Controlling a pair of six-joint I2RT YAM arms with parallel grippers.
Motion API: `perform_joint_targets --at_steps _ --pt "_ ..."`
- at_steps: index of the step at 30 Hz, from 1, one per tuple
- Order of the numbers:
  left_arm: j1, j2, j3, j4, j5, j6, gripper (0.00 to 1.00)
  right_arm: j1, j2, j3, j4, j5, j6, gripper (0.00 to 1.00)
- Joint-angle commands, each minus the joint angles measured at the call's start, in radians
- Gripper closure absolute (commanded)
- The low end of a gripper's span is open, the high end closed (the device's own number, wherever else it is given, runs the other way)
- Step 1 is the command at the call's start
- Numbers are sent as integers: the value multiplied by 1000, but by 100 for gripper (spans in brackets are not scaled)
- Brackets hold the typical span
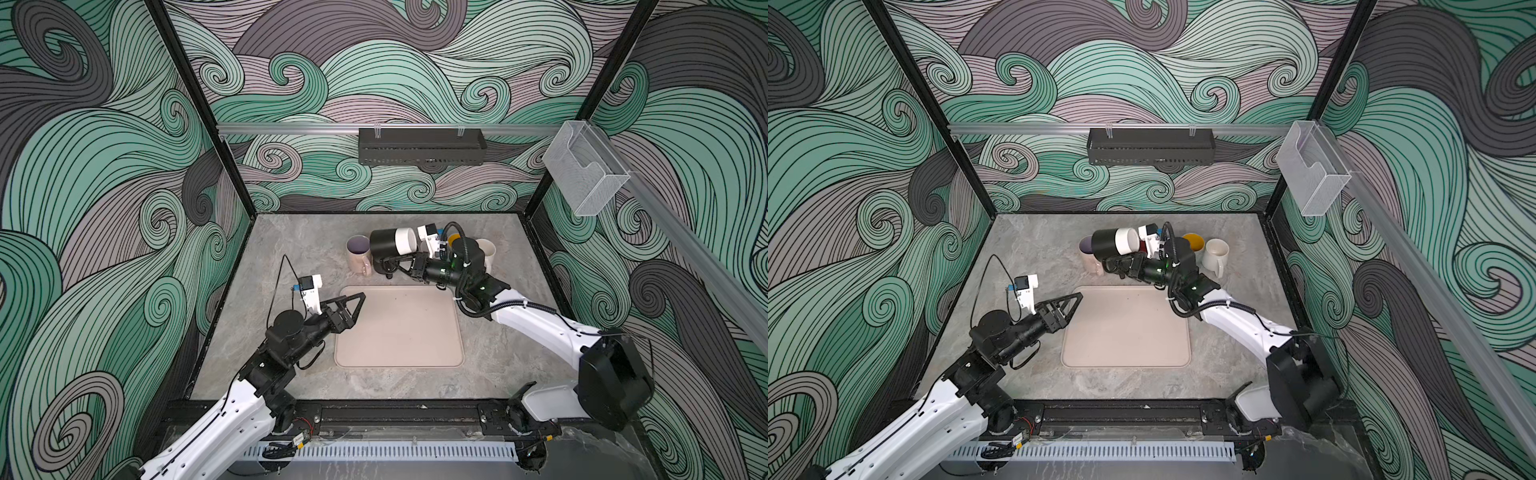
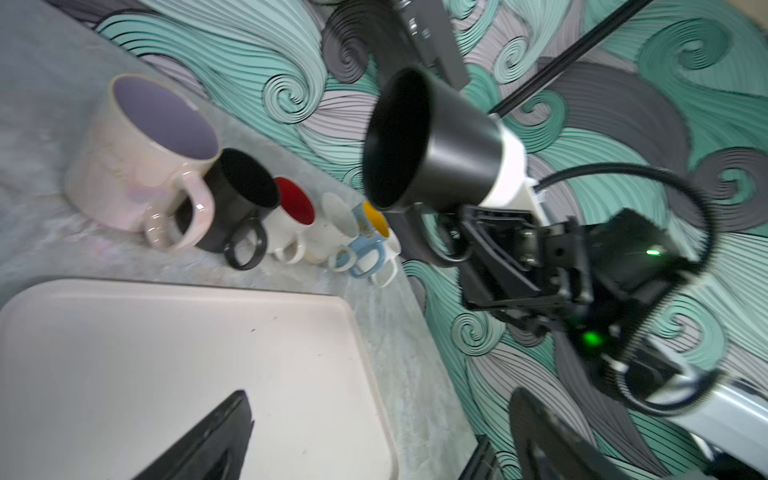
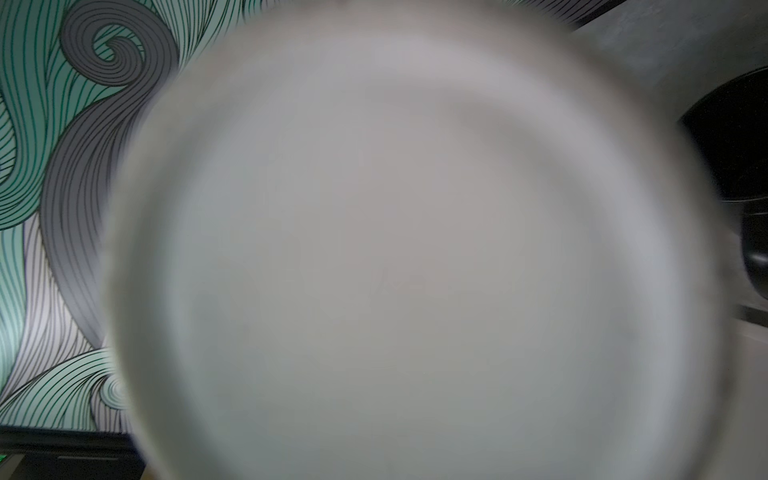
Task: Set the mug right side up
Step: 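Lift and tilt the black mug with the right gripper toward the left gripper, then grasp the black mug with the left gripper from the right gripper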
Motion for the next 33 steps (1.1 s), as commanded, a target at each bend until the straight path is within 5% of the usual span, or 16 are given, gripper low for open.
perform_joint_targets --at_steps 1,10,33 --pt "47 -30 -47 267 113 -121 7 1 9 11 366 -164 140 100" --pt "178 141 -150 717 237 -395 23 20 78 -83 647 -192 316 100" --pt "180 232 -101 734 294 -417 37 120 152 -57 684 -197 292 100"
